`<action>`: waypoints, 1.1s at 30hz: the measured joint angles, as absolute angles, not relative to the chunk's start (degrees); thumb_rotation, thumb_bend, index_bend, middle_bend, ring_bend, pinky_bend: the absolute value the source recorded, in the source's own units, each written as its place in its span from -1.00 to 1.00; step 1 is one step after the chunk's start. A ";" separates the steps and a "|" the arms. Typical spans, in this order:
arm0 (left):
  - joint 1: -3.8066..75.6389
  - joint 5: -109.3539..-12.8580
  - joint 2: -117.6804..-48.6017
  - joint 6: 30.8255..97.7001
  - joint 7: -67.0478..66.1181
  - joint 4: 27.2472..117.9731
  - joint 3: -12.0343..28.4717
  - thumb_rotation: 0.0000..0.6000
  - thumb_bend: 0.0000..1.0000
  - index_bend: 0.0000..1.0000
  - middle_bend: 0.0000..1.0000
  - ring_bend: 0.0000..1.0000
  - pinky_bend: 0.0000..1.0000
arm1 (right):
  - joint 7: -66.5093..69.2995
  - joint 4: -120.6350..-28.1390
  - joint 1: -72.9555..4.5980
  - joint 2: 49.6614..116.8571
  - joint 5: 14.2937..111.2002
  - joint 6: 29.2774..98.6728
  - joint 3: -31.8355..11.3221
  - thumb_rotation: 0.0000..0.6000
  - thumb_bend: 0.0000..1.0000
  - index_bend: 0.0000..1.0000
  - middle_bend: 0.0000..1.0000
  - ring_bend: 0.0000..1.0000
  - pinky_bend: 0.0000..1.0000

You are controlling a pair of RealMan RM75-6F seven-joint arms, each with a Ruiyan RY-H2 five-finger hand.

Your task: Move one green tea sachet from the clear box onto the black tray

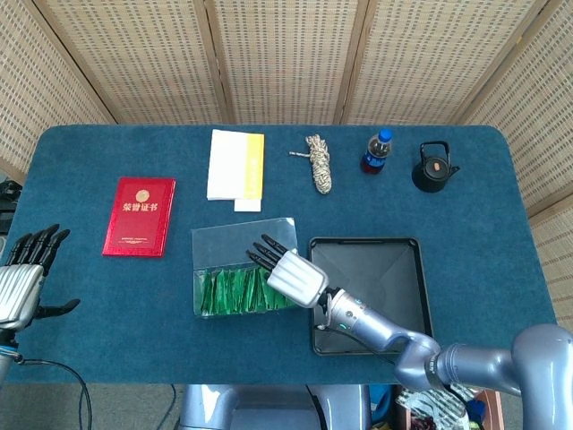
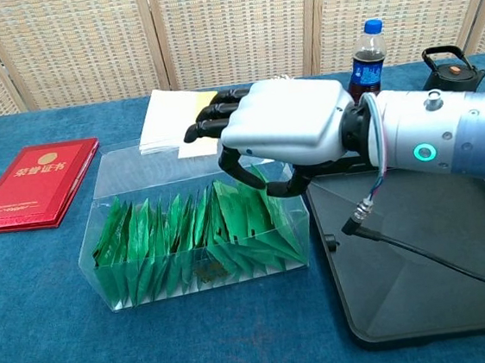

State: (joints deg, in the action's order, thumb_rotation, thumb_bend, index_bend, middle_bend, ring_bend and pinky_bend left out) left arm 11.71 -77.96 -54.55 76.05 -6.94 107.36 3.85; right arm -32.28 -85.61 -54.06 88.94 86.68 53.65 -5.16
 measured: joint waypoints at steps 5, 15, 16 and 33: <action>11.69 -78.18 -54.47 76.13 -6.89 107.48 3.80 1.00 -0.86 -1.00 -1.00 -1.00 -1.00 | -32.88 -87.50 -53.58 87.30 86.92 54.39 -5.42 1.00 0.13 0.32 -0.67 -0.99 -1.00; 11.57 -78.82 -54.23 76.30 -6.59 107.72 3.57 1.00 -0.86 -1.00 -1.00 -1.00 -1.00 | -34.72 -95.04 -52.02 81.17 87.82 56.84 -6.11 1.00 0.13 0.32 -0.66 -0.98 -1.00; 11.55 -78.86 -54.22 76.35 -6.55 107.72 3.55 1.00 -0.86 -1.00 -1.00 -1.00 -1.00 | -34.94 -95.77 -51.86 80.48 87.94 57.07 -6.20 1.00 0.13 0.32 -0.66 -0.98 -1.00; 11.13 -79.82 -54.08 77.17 -6.42 108.04 3.29 1.00 -0.86 -1.00 -1.00 -1.00 -1.00 | -35.67 -103.74 -46.93 67.79 89.56 61.84 -7.04 1.00 0.13 0.32 -0.65 -0.98 -0.98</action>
State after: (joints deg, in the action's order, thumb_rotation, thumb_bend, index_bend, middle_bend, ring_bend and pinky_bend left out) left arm 11.13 -79.82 -54.08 77.17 -6.42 108.04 3.29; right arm -35.67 -103.74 -46.93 67.79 89.56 61.84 -7.04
